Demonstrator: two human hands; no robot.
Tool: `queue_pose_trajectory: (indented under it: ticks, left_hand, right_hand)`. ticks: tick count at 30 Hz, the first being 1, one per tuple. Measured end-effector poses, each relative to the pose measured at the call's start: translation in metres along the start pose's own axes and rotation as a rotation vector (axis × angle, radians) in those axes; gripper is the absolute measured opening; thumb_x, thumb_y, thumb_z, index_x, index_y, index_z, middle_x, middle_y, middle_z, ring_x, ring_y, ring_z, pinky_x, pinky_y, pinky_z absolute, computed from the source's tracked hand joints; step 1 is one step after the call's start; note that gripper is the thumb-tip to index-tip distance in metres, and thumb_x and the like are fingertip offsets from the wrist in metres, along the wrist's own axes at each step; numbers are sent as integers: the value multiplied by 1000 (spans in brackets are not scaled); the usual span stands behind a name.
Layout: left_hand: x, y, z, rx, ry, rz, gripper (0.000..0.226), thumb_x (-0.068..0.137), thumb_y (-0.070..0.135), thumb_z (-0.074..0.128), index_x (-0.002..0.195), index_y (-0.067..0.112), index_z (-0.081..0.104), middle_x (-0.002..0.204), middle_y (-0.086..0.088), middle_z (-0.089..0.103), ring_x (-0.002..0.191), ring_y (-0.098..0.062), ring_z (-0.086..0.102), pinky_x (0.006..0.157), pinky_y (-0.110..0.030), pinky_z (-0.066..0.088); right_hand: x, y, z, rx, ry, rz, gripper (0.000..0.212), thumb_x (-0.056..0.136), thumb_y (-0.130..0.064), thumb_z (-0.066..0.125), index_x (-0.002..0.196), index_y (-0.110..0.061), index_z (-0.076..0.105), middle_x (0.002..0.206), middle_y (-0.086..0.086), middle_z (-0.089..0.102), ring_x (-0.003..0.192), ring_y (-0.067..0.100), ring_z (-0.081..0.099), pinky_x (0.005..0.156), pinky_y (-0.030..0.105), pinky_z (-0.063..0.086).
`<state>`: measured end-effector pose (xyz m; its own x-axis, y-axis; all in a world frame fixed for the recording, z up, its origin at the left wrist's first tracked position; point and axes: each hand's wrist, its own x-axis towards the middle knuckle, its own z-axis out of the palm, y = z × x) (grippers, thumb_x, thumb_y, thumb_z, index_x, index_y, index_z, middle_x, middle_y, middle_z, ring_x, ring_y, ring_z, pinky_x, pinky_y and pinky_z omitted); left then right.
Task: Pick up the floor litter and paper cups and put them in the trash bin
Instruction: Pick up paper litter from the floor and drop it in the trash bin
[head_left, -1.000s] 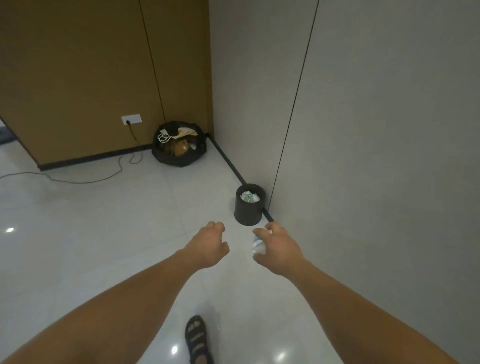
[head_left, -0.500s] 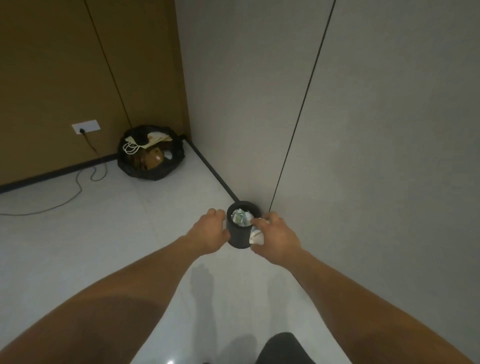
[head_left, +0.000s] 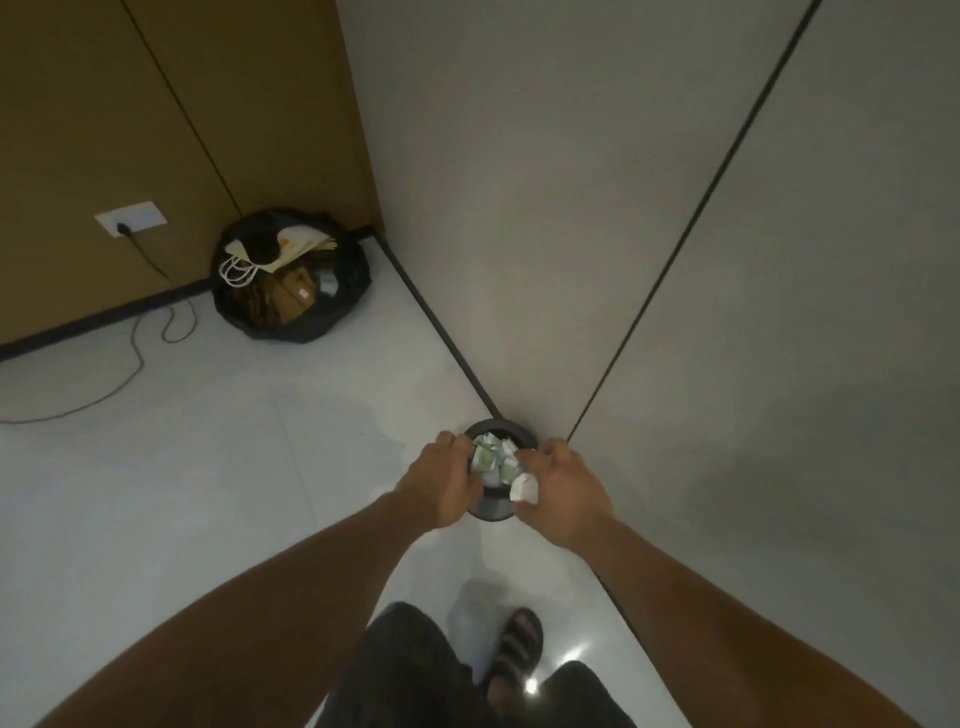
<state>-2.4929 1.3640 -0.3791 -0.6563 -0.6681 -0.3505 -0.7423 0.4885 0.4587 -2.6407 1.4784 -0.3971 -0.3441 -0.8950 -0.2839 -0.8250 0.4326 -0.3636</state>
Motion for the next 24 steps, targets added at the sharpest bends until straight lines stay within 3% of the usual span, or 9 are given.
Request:
queue_pose_trajectory:
  ticks: [7,11,15,18,22,24]
  left_hand:
    - [119,-31,38,-51,-120,-56,49,91,31,54,135,14,43,133,-9,44,117,-25,47,98,-36,43]
    - [193,-61,77,-79,-172,-51,41,91,32,53,128,15,45,129,-7,46,113,-24,48,90,-32,43]
    - [263,-102,127,-88,-193,-12,47,91,33,55,131,13,42,127,-8,46,110,-22,48,87,-27,41]
    - [309,-132,182,-76,-231,-12,51,90,35,56,132,11,41,129,-8,45,112,-24,47,87,-28,40]
    - [366,-163,255,-47,-224,16,54,87,33,59,134,11,42,133,-10,43,120,-28,42,98,-36,40]
    - [390,-176,289,-9,-187,40,55,88,35,59,134,11,43,136,-10,43,125,-29,39,104,-39,37]
  right_hand:
    - [85,40,33,34,-156,102,64,81,-41,65,139,-31,41,139,1,34,123,22,39,96,33,44]
    - [148,60,74,7,-182,119,55,85,-42,65,134,-26,44,136,1,43,121,20,47,98,31,47]
    - [221,90,133,25,-170,156,56,84,-39,68,134,-25,45,133,2,43,116,18,49,92,24,47]
    - [269,121,195,33,-182,181,55,85,-37,64,135,-25,44,134,3,43,118,21,47,94,28,47]
    - [310,165,283,22,-191,190,60,81,-39,69,133,-26,43,129,3,44,111,21,50,82,24,46]
    - [325,185,324,-4,-204,180,60,83,-44,67,134,-25,41,129,5,47,110,21,52,85,26,51]
